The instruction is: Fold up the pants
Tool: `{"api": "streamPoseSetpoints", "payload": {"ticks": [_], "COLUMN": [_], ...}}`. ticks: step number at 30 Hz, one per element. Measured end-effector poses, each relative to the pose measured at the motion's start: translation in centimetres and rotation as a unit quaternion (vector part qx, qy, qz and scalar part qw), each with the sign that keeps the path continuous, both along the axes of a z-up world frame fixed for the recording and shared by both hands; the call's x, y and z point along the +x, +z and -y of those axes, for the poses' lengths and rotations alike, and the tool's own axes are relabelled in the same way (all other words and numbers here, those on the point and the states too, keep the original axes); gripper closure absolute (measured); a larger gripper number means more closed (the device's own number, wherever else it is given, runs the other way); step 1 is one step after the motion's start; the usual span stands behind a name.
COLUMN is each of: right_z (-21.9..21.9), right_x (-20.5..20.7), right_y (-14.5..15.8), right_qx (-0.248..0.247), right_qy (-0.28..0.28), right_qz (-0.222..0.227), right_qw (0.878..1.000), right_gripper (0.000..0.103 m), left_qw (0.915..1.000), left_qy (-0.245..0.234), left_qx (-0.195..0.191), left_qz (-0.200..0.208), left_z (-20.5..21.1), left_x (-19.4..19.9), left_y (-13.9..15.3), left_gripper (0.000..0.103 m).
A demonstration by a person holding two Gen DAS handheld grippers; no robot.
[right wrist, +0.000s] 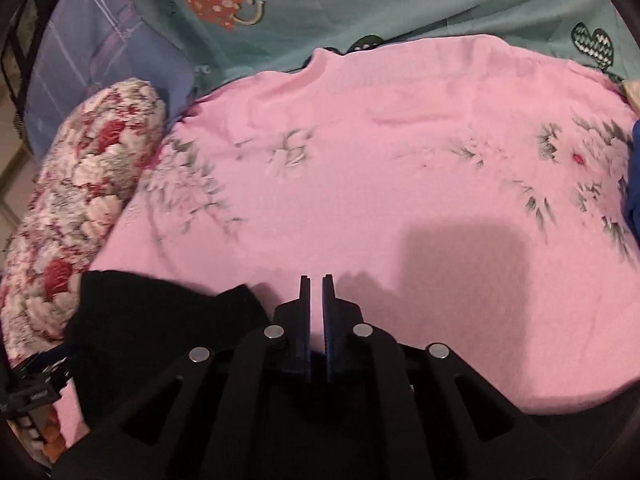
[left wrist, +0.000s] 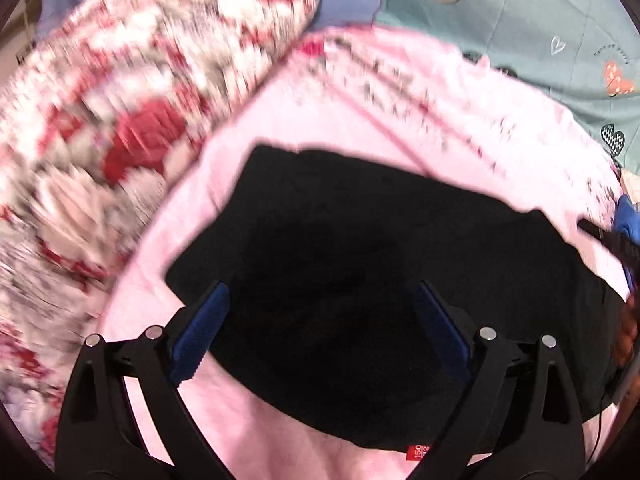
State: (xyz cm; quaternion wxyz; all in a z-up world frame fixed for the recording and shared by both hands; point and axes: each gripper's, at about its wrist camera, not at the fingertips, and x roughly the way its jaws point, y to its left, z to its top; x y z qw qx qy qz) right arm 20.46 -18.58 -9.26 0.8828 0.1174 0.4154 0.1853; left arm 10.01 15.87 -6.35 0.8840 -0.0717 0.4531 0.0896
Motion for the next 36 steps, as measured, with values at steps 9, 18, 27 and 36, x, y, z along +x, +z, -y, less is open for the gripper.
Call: {"api": "streamPoseSetpoints", "payload": {"ticks": [9,18,27,36], "right_z": [3.2,0.7,3.9,8.1], "right_x": [-1.5,-4.1,-2.1,-8.8], "right_y": [-3.2,-2.4,-3.6,1.1], "right_qx": [-0.029,-0.122,-0.184,-0.036], "right_qy": [-0.023,0.033,-0.041,-0.008], "right_qz": [-0.052,-0.003,-0.011,0.008], "right_qw": [0.998,0.992,0.982,0.999], "right_gripper": [0.094,0.056,0.096,0.049], "left_qw": [0.996,0.9979,0.9921,0.9946], "left_qy": [0.045,0.046,0.099,0.097], "left_qx": [0.054,0.032,0.007,-0.009], "left_qz": [-0.055,-0.034,-0.076,-0.037], "left_z": [-1.5,-1.8,-5.6,-4.5], "left_x": [2.6,1.5,2.6,0.2], "left_y": [-3.7,-1.6,-3.7,-1.1], "left_gripper": [0.006,0.006,0.005,0.006]}}
